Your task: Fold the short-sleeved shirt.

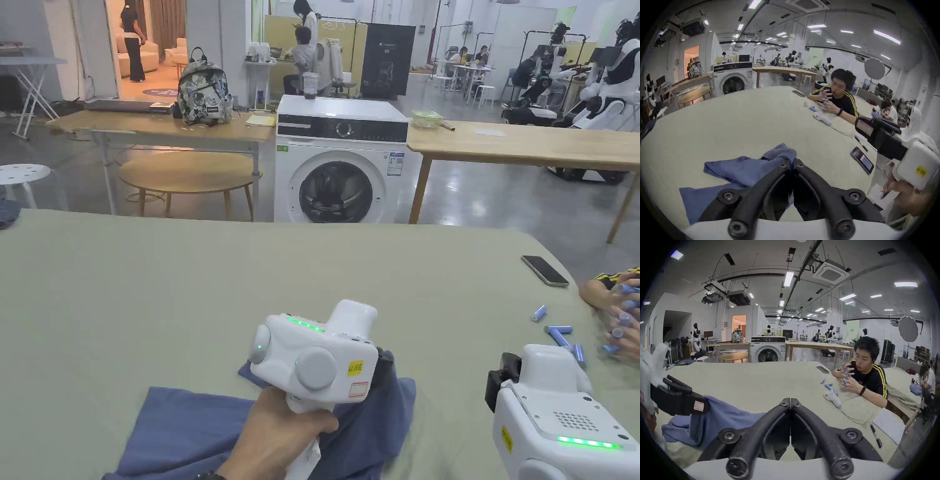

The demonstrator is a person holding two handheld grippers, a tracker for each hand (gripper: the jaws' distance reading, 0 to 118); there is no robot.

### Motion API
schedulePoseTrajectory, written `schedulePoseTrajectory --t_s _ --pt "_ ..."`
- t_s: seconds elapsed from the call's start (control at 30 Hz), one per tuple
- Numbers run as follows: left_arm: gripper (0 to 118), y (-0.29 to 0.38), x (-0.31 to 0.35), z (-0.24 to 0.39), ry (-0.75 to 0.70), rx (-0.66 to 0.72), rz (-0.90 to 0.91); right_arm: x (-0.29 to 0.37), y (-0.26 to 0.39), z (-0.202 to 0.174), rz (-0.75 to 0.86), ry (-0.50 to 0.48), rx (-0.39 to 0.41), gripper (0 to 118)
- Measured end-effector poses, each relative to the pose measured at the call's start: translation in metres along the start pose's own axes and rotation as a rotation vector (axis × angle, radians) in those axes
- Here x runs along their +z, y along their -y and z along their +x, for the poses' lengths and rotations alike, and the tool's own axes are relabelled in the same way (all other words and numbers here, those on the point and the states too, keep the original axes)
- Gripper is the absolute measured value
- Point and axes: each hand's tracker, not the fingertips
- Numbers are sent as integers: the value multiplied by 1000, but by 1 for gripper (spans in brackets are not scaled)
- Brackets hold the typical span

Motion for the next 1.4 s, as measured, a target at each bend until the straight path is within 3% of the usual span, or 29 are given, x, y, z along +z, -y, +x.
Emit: schedulePoseTrajectory --t_s 0.1,0.3,0.47,0.6,0.63,0.7,0.9,1.13,1.4 --pt "21 1 12 1 -5 -1 19 0 1 -2 -8 -7 -3 0" --pt "27 8 54 -22 -46 71 109 3 -4 -14 -5 -44 -11 0" --pt "27 31 89 -40 -200 57 143 6 -8 -31 -1 -82 -3 0" --pt "27 62 111 -60 -289 125 158 7 -8 -44 4 -106 -3 0" --pt "22 72 117 -66 -312 150 160 7 -7 -47 4 -114 -4 0" --pt "0 90 126 -74 -364 171 182 7 -6 -53 3 -125 -8 0" --pt "0 127 146 -106 -459 257 162 2 -1 -71 -3 -157 -8 0" --pt "0 114 150 -169 -552 328 115 -8 1 -87 -15 -170 22 0" --pt "0 76 102 -264 -478 399 -70 -19 3 -93 -33 -188 39 0"
